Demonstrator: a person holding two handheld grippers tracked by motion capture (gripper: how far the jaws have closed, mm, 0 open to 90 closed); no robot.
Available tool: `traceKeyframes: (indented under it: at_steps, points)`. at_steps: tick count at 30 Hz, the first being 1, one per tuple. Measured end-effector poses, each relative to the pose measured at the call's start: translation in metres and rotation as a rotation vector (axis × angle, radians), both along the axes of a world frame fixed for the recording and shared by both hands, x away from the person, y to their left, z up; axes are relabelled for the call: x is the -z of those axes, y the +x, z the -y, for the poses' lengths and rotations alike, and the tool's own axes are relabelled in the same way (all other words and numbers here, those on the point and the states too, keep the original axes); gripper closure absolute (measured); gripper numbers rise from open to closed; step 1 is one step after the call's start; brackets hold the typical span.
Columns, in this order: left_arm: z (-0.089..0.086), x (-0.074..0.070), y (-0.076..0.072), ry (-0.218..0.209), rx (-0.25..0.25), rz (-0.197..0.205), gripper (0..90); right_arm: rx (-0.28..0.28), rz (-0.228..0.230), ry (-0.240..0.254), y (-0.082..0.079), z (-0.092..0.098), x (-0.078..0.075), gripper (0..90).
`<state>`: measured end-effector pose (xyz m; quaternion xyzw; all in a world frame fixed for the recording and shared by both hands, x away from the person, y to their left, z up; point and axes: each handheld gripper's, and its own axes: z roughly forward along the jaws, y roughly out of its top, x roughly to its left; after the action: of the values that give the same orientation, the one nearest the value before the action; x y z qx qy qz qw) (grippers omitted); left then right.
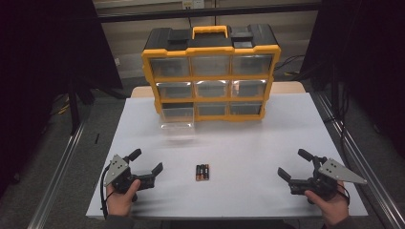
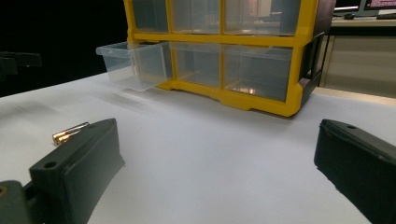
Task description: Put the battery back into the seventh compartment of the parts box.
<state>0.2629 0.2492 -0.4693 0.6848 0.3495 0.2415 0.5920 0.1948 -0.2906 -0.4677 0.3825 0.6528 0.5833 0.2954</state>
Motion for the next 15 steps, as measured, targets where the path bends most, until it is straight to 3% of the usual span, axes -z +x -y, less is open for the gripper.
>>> traceKeyframes:
  at_steps: [3,5,7,15]
  points:
    - [0.000,0.000,0.000,0.011,0.003,0.000,1.5,-0.004,-0.003,0.000,0.000,0.000,0.000,0.2]
    - [0.003,-0.001,0.001,-0.005,0.020,-0.028,1.3,-0.003,-0.004,0.000,0.000,-0.002,0.000,0.2]
    - [0.004,-0.001,0.002,-0.004,0.023,-0.030,1.2,-0.007,-0.006,-0.001,0.000,-0.002,0.000,0.2]
    - [0.022,-0.006,0.006,0.035,0.051,-0.063,1.1,-0.012,-0.008,-0.002,-0.001,-0.003,0.000,0.3]
